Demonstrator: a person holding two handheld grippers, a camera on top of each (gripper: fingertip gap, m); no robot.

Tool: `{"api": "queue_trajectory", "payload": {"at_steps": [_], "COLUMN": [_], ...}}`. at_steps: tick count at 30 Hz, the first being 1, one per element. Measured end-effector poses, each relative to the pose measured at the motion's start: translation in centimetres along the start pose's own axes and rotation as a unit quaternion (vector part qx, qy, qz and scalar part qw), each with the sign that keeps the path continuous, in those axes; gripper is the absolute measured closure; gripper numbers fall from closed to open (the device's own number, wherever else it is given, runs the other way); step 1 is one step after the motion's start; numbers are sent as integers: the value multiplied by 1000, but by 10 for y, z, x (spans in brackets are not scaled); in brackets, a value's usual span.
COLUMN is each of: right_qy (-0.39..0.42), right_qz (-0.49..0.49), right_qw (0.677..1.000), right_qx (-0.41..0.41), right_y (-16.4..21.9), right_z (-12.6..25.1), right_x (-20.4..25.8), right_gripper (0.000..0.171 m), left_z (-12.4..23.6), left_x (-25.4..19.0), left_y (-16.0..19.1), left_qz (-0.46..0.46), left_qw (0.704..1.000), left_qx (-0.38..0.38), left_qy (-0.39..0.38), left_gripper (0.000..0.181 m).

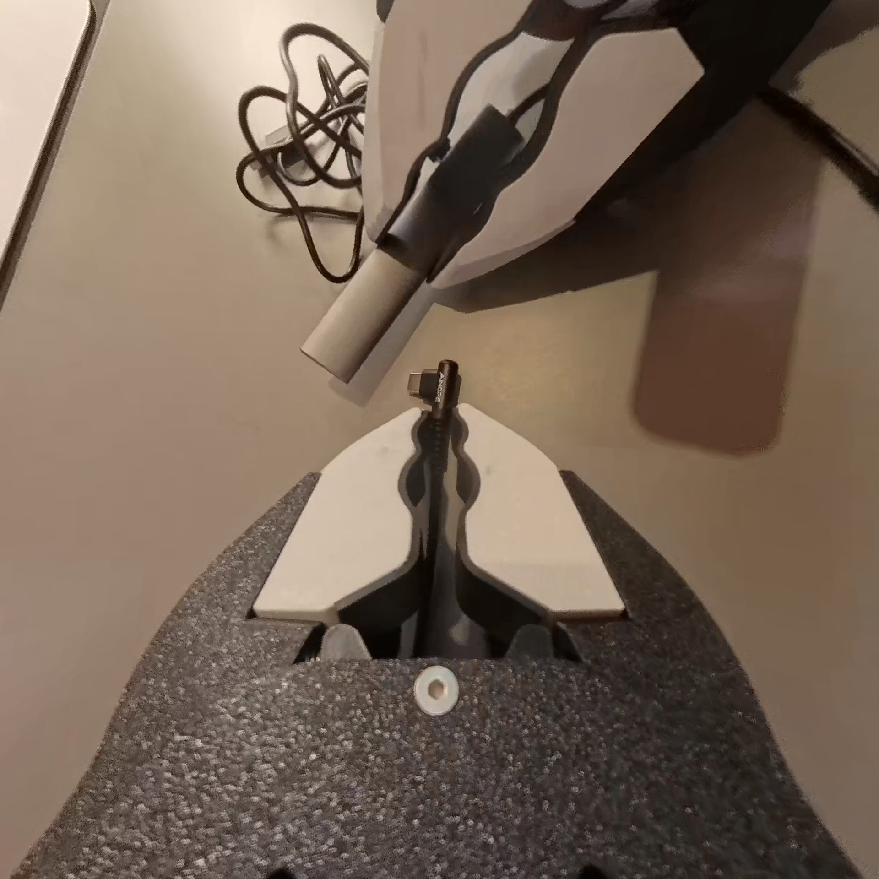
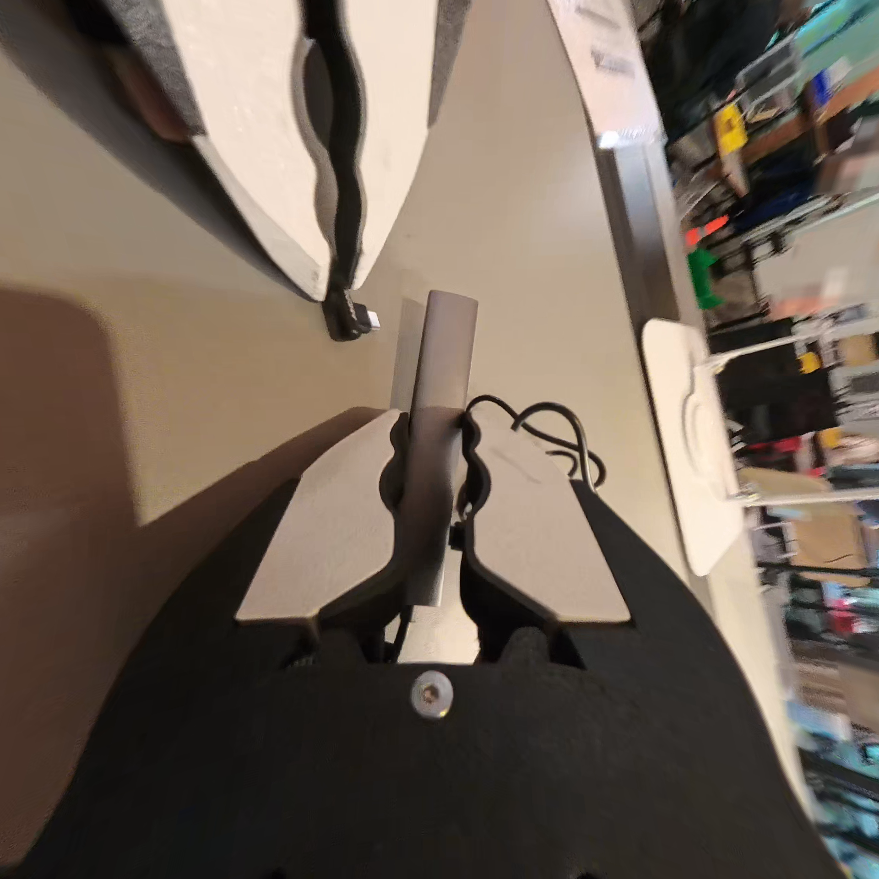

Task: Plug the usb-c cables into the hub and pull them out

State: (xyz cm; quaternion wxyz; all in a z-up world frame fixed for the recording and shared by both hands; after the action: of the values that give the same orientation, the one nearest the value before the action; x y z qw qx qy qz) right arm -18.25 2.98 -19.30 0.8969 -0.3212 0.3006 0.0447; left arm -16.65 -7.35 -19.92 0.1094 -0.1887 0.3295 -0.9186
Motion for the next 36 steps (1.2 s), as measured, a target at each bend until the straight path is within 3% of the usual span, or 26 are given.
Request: {"api": "queue_trajectory", "payload": {"at_steps": [4,8,9,10,12,19,22,25,30,36], "right_qy": [48,61,61,68,72,72,119,149,96,48], "right_qz": [114,171,183,199,233,172,165,176,148,123], "right_qw": [992,983,981,978,970,981,976,970,977,983], "right_qx": [5,7,2,-9,-11,-46,-73,-83,-120,-129], "right_y": [1,-2,-3,-4,-5,-11,-22,-29,-37,-38], "right_z": [1,2,3,5,6,12,19,22,21,19], "right_x": [5,10,12,15,20,17,10,9,21,28], "right_gripper": [150,150,154,171,171,171,158,146,142,161], "left_z": [3,19,24,28,35,35,34,29,24,24], "left_x": [2,8,10,14,19,29,24,15,-6,-12], "left_y": [2,-2,-2,-1,0,-2,-13,-17,-19,-22], "left_qz": [10,77,94,110,143,227,246,237,173,126], "left_qw": [1000,992,989,986,979,957,946,947,959,968], "left_qx": [-14,-81,-95,-107,-125,-159,-177,-170,-142,-148], "left_qy": [5,53,60,63,73,85,110,133,174,158], "left_gripper": [173,173,173,173,173,173,173,173,173,172]}}
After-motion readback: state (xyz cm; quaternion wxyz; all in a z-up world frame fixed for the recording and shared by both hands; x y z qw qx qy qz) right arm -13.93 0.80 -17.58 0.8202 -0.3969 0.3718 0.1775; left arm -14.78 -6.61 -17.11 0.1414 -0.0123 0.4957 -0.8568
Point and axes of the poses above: each gripper's, where its closed fingertips meet, z back along the fingers, y out of its underside, x = y × z across the jaws, the point moved 5 cm from there along z, back along the fingers, and after that the axes turned 5 degrees about -y, right-handed, at the moved point
